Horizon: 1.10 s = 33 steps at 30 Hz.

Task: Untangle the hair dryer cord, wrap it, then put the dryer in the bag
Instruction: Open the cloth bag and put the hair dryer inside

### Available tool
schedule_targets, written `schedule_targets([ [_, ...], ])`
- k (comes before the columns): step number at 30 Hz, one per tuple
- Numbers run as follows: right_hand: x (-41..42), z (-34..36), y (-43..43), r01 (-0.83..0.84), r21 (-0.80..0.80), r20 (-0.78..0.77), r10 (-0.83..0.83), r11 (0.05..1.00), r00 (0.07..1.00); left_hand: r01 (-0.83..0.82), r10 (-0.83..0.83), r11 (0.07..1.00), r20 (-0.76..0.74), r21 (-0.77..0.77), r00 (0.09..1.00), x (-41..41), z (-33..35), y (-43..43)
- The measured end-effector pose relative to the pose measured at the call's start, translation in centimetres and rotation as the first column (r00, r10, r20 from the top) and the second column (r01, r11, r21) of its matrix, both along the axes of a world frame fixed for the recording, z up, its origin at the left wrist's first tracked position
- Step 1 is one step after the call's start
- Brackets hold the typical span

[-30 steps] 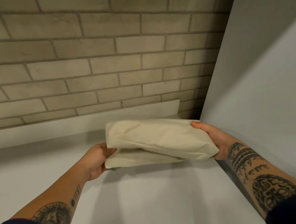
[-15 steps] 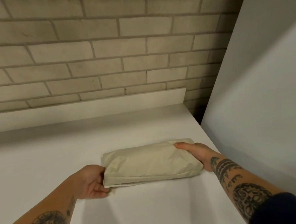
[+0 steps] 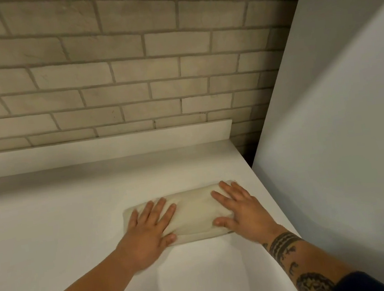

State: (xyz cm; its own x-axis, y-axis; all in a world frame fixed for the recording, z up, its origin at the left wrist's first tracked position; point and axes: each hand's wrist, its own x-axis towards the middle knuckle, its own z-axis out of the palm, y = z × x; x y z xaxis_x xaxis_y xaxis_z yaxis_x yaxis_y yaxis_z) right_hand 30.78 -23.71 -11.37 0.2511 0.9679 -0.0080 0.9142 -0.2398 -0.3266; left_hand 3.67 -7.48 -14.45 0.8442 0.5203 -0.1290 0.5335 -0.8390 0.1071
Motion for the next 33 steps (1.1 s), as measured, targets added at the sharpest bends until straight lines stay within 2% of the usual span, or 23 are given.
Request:
schedule_targets([
  [3,-0.2,-0.4,0.0,0.052,0.015,0.019,-0.052,0.999,0.998,-0.028,0.022,0.986,0.034,0.163,0.999,-0.1,-1.7,0.3],
  [6,-0.1,-0.6,0.9,0.093,0.023,0.038,-0.094,0.995,0.995,0.003,-0.019,0.98,0.075,0.198,0.997,0.6,-2.1,1.2],
  [8,0.2,0.0,1.8,0.085,0.104,0.06,-0.092,0.991,0.994,0.0,-0.019,0.986,0.117,0.164,0.993,1.7,-2.1,2.2],
  [10,0.8,0.3,3.3,0.012,0.165,0.17,-0.04,0.986,0.985,-0.021,0.002,0.99,0.134,0.141,0.991,2.7,-2.0,3.7],
  [13,2.2,1.0,6.0,0.096,0.032,-0.008,-0.096,0.995,0.995,-0.059,0.053,0.994,0.07,0.091,0.996,4.8,-1.2,6.4],
  [14,2.8,1.0,6.9,0.107,0.015,-0.016,-0.107,0.994,0.994,-0.072,0.067,0.994,0.052,0.084,0.996,5.5,-0.9,7.4],
  [17,4.4,0.8,10.2,0.106,-0.04,0.071,-0.103,0.994,0.992,-0.104,0.104,0.993,0.005,0.049,0.995,7.6,-0.2,10.7],
  [21,6.1,0.6,14.0,0.2,-0.028,0.024,-0.199,0.979,0.98,-0.138,0.139,0.99,-0.041,0.012,0.989,10.3,0.8,14.1],
  [26,8.1,0.5,17.7,0.245,-0.073,0.074,-0.24,0.967,0.968,-0.17,0.17,0.985,-0.016,-0.04,0.985,12.9,1.3,17.1],
  [30,9.3,0.5,19.8,0.224,-0.17,0.204,-0.188,0.96,0.961,-0.184,0.185,0.98,0.0,-0.075,0.983,14.4,1.2,18.9],
  [33,10.0,0.1,21.0,0.255,-0.151,0.172,-0.229,0.955,0.958,-0.18,0.182,0.979,0.016,-0.095,0.983,14.9,1.0,20.0],
])
